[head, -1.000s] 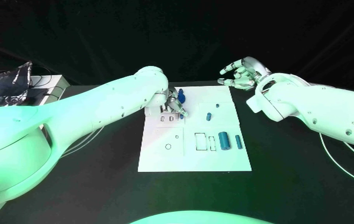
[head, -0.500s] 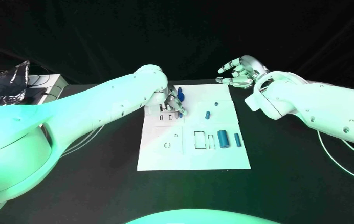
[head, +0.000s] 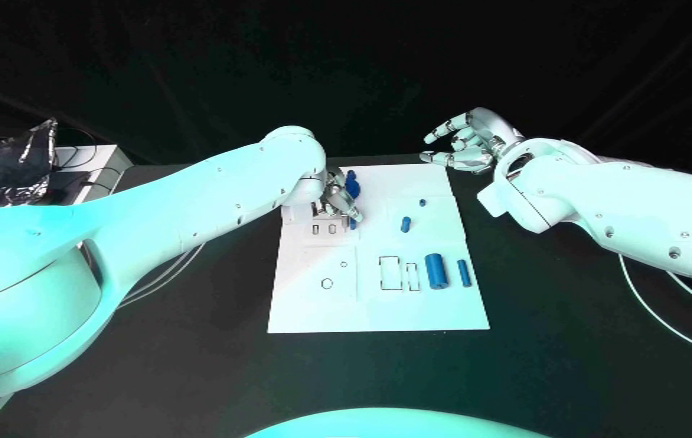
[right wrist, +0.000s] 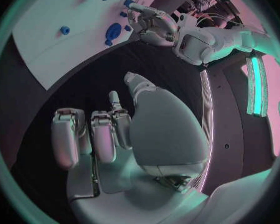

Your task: Assemble the parts on the task board

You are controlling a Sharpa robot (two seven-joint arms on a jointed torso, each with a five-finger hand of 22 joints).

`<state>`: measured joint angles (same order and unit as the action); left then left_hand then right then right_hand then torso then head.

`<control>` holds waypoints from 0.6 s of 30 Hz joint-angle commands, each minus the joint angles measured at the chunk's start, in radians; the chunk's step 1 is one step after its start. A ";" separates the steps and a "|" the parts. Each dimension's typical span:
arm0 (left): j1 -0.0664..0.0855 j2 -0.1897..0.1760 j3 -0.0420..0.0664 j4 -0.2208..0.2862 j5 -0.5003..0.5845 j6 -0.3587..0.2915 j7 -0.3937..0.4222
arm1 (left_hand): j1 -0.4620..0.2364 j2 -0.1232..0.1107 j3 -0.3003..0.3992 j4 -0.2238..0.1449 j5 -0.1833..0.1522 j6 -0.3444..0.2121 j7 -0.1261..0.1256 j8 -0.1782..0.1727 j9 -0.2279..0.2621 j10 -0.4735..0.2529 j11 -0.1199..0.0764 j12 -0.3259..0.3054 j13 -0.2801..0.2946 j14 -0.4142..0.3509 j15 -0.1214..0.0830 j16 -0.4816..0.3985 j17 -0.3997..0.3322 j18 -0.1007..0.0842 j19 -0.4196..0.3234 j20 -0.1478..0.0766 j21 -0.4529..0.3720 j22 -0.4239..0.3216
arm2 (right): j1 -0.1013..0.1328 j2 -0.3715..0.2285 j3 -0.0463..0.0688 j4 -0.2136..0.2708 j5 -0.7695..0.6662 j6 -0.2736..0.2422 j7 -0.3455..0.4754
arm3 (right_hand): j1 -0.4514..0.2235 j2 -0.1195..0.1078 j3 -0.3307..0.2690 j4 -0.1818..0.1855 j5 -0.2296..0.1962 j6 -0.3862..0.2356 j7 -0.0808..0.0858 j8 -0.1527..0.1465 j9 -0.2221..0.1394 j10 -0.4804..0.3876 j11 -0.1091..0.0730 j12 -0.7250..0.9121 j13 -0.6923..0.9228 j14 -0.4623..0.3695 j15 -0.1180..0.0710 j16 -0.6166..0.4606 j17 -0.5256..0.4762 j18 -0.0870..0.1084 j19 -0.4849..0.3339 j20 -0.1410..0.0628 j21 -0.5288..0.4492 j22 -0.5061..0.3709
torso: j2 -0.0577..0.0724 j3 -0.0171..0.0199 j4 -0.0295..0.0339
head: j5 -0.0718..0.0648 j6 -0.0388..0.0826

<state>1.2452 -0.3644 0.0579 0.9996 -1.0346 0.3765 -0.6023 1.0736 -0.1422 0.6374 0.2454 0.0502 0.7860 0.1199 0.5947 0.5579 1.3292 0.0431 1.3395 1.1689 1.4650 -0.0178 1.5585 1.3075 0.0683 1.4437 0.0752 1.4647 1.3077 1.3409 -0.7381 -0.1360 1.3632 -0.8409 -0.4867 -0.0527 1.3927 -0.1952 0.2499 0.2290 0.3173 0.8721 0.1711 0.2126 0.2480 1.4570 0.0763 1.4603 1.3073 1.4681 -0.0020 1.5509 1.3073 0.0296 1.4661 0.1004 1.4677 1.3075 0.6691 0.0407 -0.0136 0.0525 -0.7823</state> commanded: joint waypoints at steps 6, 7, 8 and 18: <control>0.000 0.008 0.000 -0.010 0.029 0.007 0.027 | 0.014 0.013 0.044 -0.029 0.001 -0.008 0.000 0.010 0.012 -0.025 -0.002 -0.025 -0.030 0.101 -0.006 0.006 0.250 -0.017 0.005 -0.001 0.006 0.022 | 0.000 0.001 0.001 0.001 -0.016 0.021 -0.001 | 0.003 -0.009 0.004 0.003 0.001 -0.008 -0.001 0.005 -0.001 0.001 0.007 -0.004 0.146 0.087 0.008 -0.005 0.199 0.001 0.054 0.005 -0.005 0.164 | 0.001 0.0005 -0.0009 | 0.001 -0.004; -0.001 0.008 0.000 -0.011 0.032 0.008 0.029 | 0.024 0.016 0.059 -0.046 0.002 -0.010 -0.002 0.012 0.017 -0.025 -0.004 -0.026 -0.032 0.102 -0.008 0.006 0.251 -0.017 0.006 -0.001 0.007 0.023 | 0.000 0.001 0.001 0.001 -0.016 0.021 -0.002 | 0.003 -0.009 0.004 0.003 0.001 -0.008 -0.001 0.005 -0.001 0.001 0.007 -0.004 0.146 0.087 0.008 -0.005 0.199 0.001 0.054 0.005 -0.005 0.164 | 0.000 0.0003 -0.0008 | 0.001 -0.004; -0.001 0.009 0.000 -0.012 0.035 0.009 0.032 | 0.030 0.018 0.070 -0.057 0.002 -0.010 -0.002 0.014 0.020 -0.026 -0.005 -0.028 -0.035 0.102 -0.008 0.006 0.251 -0.017 0.006 -0.002 0.007 0.024 | 0.000 0.001 0.001 0.001 -0.017 0.022 -0.002 | 0.003 -0.009 0.004 0.003 0.001 -0.008 -0.001 0.005 -0.001 0.001 0.007 -0.004 0.146 0.087 0.008 -0.005 0.199 0.001 0.054 0.005 -0.005 0.164 | 0.000 0.0005 -0.0008 | 0.001 -0.005; -0.001 0.003 -0.001 -0.012 0.056 0.010 0.053 | 0.095 0.038 0.158 -0.170 0.007 -0.016 -0.005 0.028 0.047 -0.042 -0.009 -0.057 -0.075 0.103 -0.013 0.008 0.254 -0.018 0.006 -0.003 0.009 0.027 | 0.000 0.005 0.001 -0.002 -0.018 0.023 -0.007 | 0.004 -0.008 0.006 0.003 0.001 -0.008 -0.001 0.006 -0.001 0.000 0.007 -0.004 0.145 0.087 0.008 -0.005 0.199 0.001 0.053 0.005 -0.006 0.163 | -0.001 0.0005 0.0020 | 0.002 -0.004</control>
<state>1.2445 -0.3608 0.0573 0.9870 -1.0020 0.3780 -0.5752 1.1490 -0.1175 0.7855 0.0899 0.0477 0.7698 0.1188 0.6138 0.5840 1.2935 0.0324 1.2870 1.0981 1.4652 -0.0252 1.5626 1.3075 0.0682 1.4436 0.0752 1.4688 1.3076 1.3409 -0.7342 -0.1360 1.3619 -0.8466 -0.4789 -0.0584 1.3927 -0.1952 0.2499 0.2290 0.3172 0.8722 0.1710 0.2126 0.2480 1.4570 0.0763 1.4603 1.3079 1.4681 -0.0020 1.5509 1.3073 0.0296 1.4661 0.1005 1.4677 1.3073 0.6688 0.0416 -0.0134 0.0539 -0.7860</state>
